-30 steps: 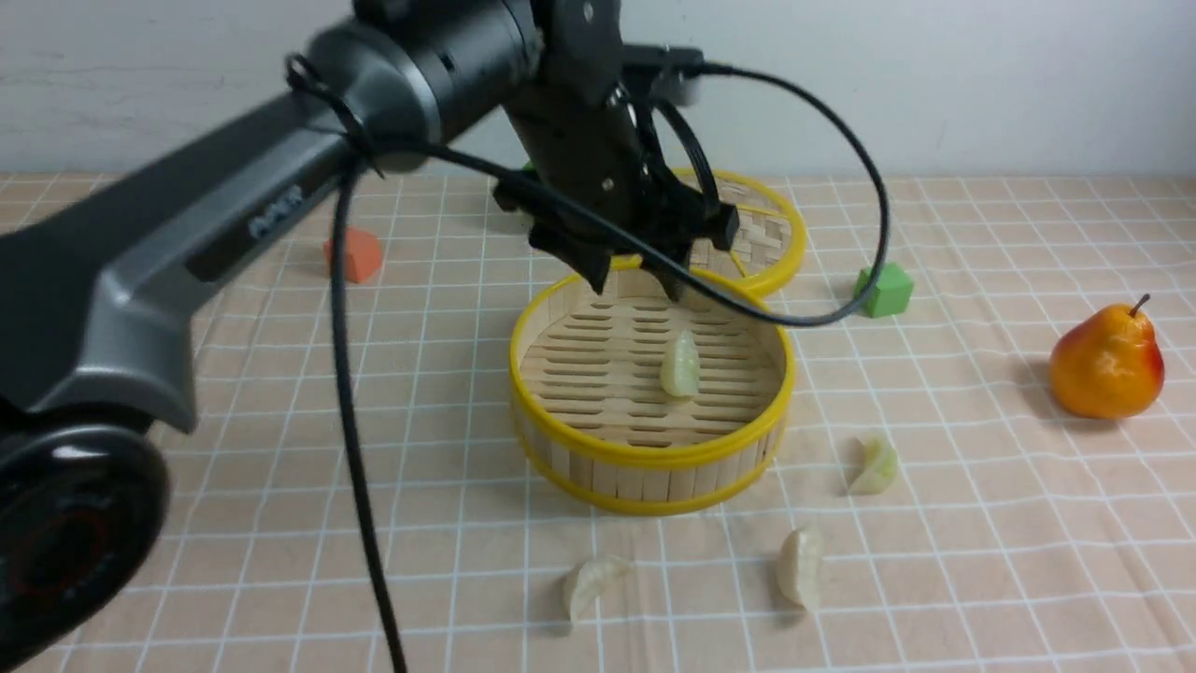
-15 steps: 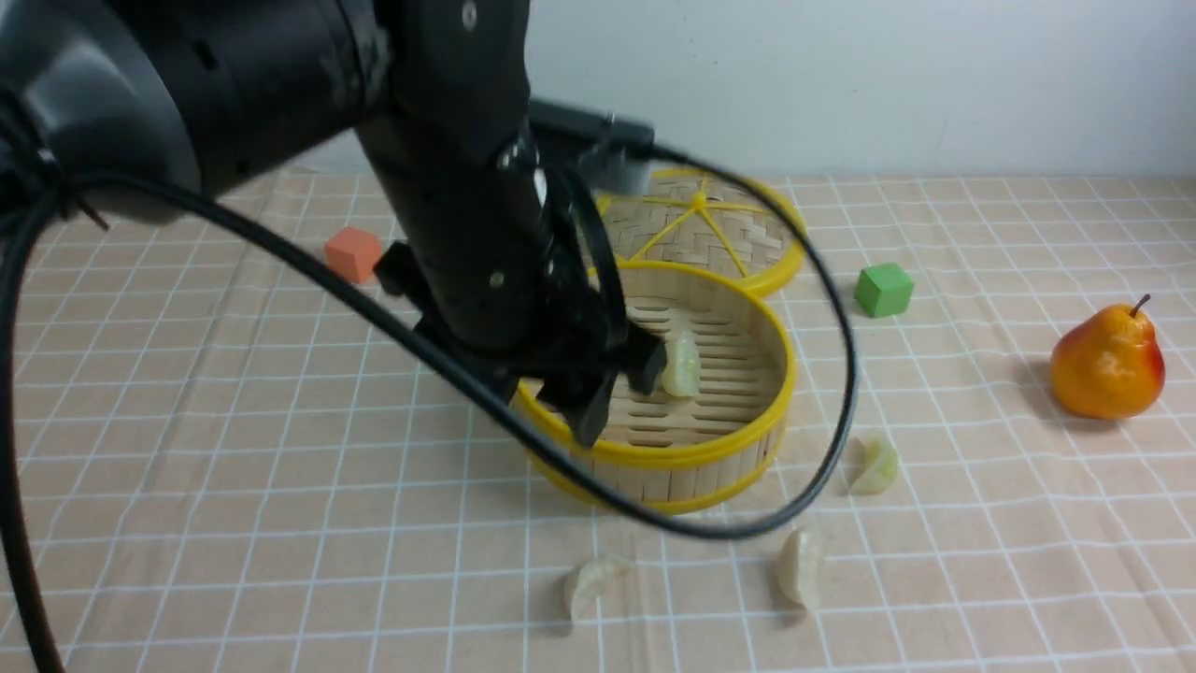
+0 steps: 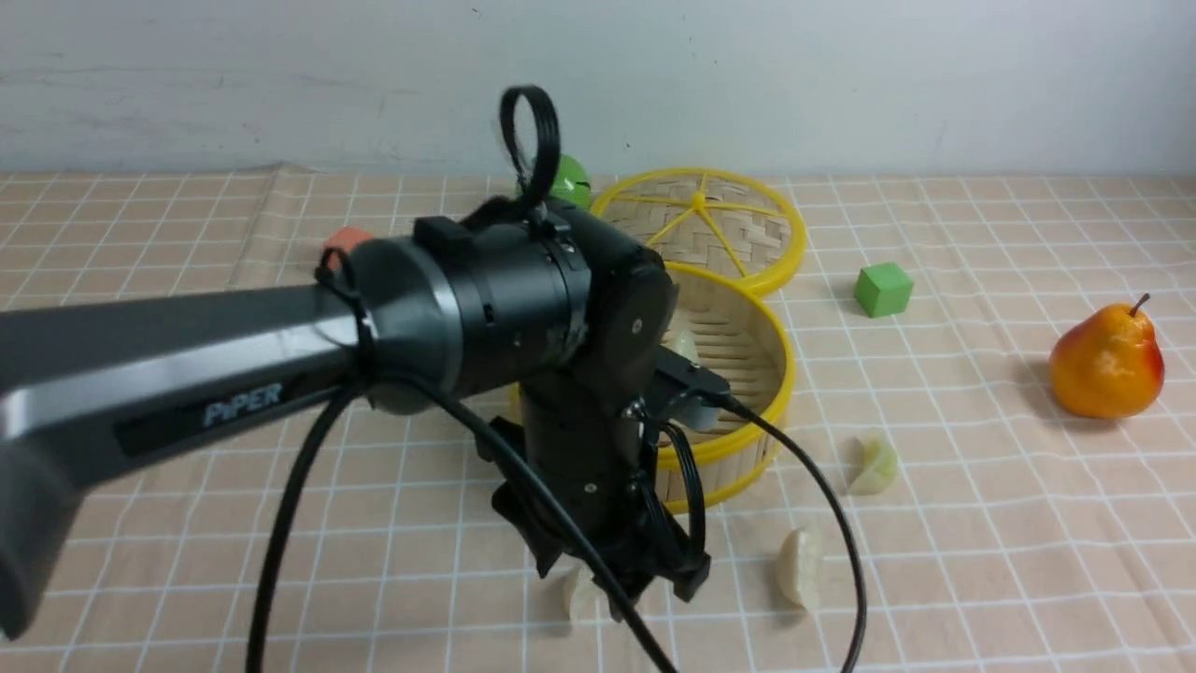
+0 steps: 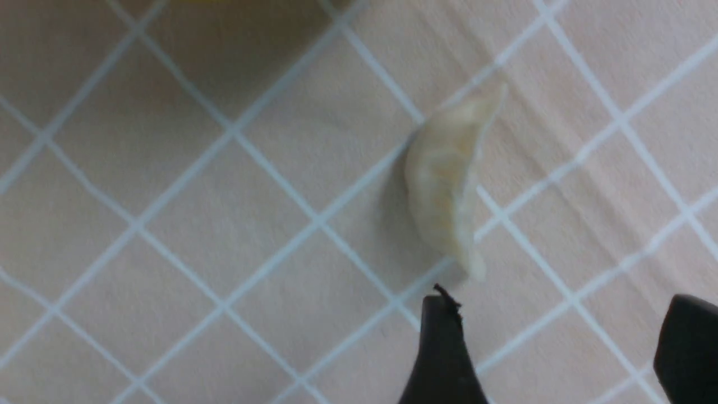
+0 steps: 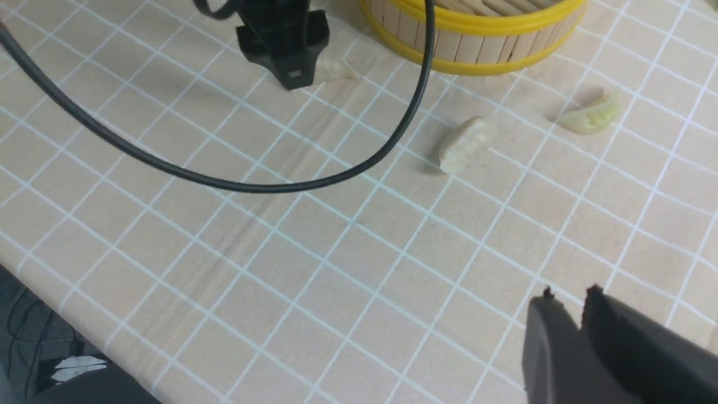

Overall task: Put the dumplings into the steamer on the table with the brown tablecloth.
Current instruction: 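Reach for and grasp a dumpling on the table with the left gripper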

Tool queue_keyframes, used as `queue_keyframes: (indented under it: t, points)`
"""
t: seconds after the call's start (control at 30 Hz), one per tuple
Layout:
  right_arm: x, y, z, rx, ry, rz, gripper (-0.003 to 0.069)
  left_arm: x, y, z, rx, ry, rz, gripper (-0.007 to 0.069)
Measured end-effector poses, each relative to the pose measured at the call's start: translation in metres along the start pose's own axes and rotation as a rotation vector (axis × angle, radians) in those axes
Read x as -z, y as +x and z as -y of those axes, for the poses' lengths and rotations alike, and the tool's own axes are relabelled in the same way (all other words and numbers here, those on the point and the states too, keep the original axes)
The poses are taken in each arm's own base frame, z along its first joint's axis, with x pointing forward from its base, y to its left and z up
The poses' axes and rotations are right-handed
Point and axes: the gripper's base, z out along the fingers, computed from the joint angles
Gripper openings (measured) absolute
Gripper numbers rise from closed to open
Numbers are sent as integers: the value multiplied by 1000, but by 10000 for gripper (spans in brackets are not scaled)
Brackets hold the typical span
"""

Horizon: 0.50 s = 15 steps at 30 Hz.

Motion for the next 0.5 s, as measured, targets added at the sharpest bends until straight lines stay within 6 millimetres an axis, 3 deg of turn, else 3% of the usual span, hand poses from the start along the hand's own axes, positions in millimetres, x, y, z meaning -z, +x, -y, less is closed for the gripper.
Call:
queue_keyframes:
  t: [0.33,0.4,0.5]
  points:
    - [-27,24,2,0,6,-125,94,-47,-7,-5,-63,-86,-39,451]
    - [-30,27,2,-1,6,-138,95,-52,-8,-5,-63,-83,-44,400]
    - [-30,28,2,-1,6,-141,97,-54,-9,-4,-62,-77,-34,255]
